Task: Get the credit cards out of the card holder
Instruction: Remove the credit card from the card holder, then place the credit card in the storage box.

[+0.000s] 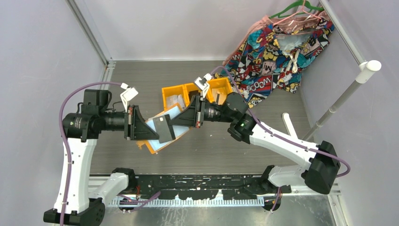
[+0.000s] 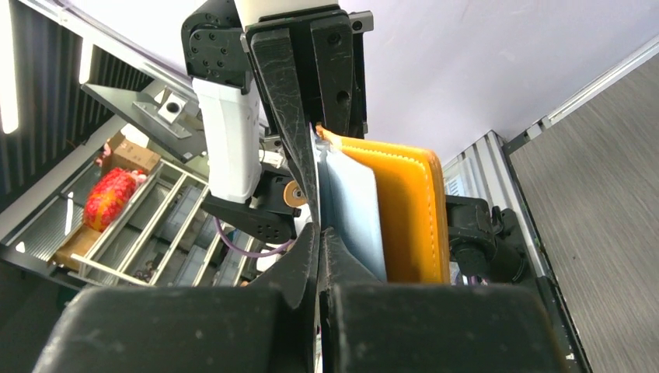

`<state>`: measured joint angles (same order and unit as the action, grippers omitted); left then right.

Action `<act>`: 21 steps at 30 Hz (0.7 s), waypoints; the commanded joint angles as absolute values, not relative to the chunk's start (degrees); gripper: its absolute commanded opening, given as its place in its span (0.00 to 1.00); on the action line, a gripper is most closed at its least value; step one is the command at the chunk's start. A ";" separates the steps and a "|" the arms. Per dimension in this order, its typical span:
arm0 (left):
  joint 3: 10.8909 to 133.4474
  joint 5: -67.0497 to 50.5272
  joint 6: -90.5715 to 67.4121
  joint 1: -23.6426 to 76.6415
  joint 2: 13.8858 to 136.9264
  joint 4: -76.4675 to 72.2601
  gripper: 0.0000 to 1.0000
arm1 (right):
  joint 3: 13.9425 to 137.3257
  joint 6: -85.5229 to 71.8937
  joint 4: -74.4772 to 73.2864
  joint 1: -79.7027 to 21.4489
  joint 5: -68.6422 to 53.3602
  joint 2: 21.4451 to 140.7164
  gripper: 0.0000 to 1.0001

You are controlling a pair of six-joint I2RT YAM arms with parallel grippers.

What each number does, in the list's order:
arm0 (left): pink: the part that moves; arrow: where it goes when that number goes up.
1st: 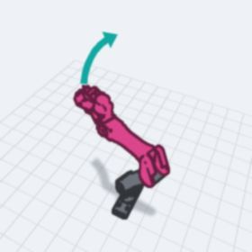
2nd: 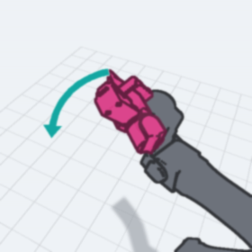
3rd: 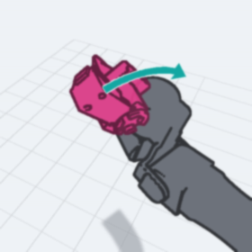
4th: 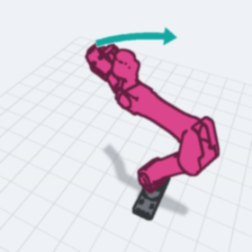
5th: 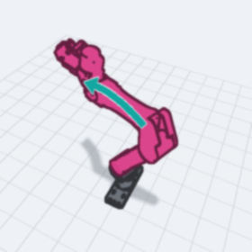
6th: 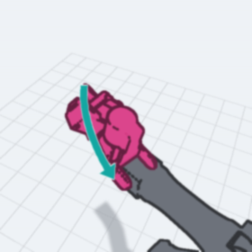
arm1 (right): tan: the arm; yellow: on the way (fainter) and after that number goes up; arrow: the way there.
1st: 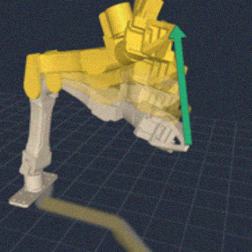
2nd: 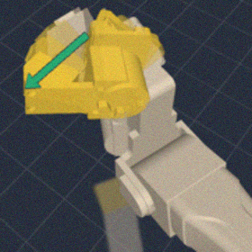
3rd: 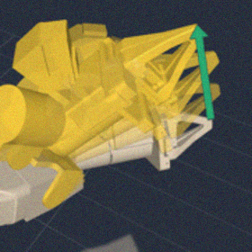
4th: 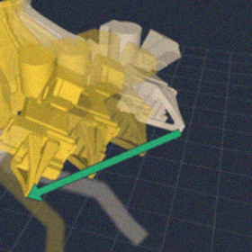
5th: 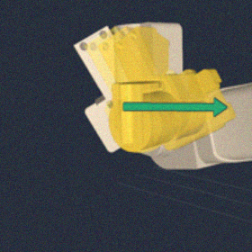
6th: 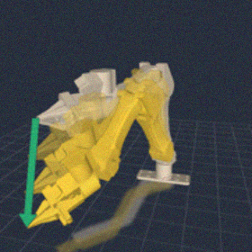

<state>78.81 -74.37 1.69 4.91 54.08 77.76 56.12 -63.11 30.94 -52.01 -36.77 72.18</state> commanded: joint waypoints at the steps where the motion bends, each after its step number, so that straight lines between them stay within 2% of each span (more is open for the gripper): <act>1: 78.85 -73.25 0.27 4.67 53.39 74.32 0.01 | 55.67 -62.45 31.72 -50.39 -37.26 67.88 0.01; 8: 77.83 -65.59 0.91 4.70 53.87 73.27 0.01 | 56.00 -61.70 26.69 -44.63 -38.90 64.95 0.01; 12: 76.29 -58.94 6.34 4.68 54.54 74.32 0.00 | 60.12 -53.58 9.08 -36.49 -36.74 64.50 0.01; 15: 75.74 -56.61 12.54 4.68 55.07 76.28 0.00 | 63.11 -46.29 -2.34 -30.22 -32.49 67.50 0.01; 21: 74.33 -51.85 20.43 5.27 59.10 78.72 0.01 | 69.60 -37.46 -8.07 -25.09 -23.29 80.83 0.01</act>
<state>75.07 -55.86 12.75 4.86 56.75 77.45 63.90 -46.72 -0.03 -26.41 -30.92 72.60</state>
